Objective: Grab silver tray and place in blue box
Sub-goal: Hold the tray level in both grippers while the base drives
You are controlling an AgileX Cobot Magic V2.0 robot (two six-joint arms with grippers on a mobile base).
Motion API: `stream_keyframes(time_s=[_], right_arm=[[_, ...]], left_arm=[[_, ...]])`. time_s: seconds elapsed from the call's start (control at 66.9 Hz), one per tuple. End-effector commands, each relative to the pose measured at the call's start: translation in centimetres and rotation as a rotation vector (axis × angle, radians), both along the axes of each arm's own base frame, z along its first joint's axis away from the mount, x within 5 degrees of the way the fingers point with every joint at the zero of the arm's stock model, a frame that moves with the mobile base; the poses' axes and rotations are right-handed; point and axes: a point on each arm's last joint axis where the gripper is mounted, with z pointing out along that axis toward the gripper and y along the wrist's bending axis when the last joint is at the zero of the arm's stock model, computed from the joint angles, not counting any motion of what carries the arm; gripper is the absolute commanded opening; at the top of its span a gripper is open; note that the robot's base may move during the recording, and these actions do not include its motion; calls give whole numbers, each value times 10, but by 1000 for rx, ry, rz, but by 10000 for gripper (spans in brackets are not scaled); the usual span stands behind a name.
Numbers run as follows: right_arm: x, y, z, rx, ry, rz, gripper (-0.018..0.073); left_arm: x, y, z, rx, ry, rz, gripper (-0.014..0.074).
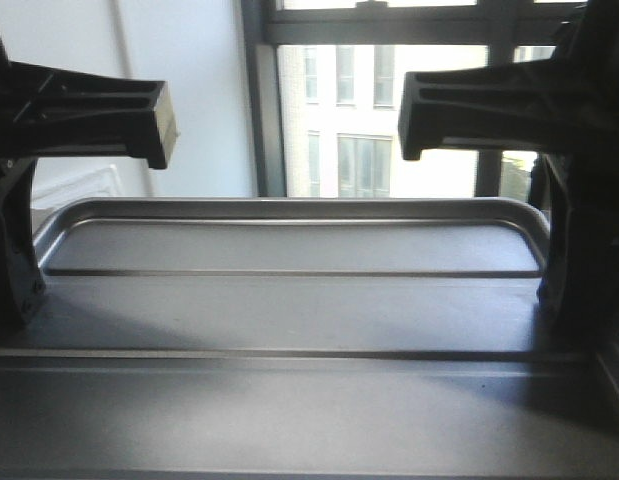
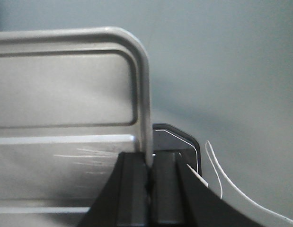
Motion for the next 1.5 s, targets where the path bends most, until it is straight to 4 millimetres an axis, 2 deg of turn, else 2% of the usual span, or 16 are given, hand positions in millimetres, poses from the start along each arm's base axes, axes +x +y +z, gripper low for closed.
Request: stream_keyframes(time_s=[0.0,1.481], right_arm=[[3,2,16,79,-78,22,57],[3,2,16,79,-78,22,57]], left_arm=[[0,-3,16,-79,-43,-19,-100],[0,-3,16,-79,-43,-19,-100]])
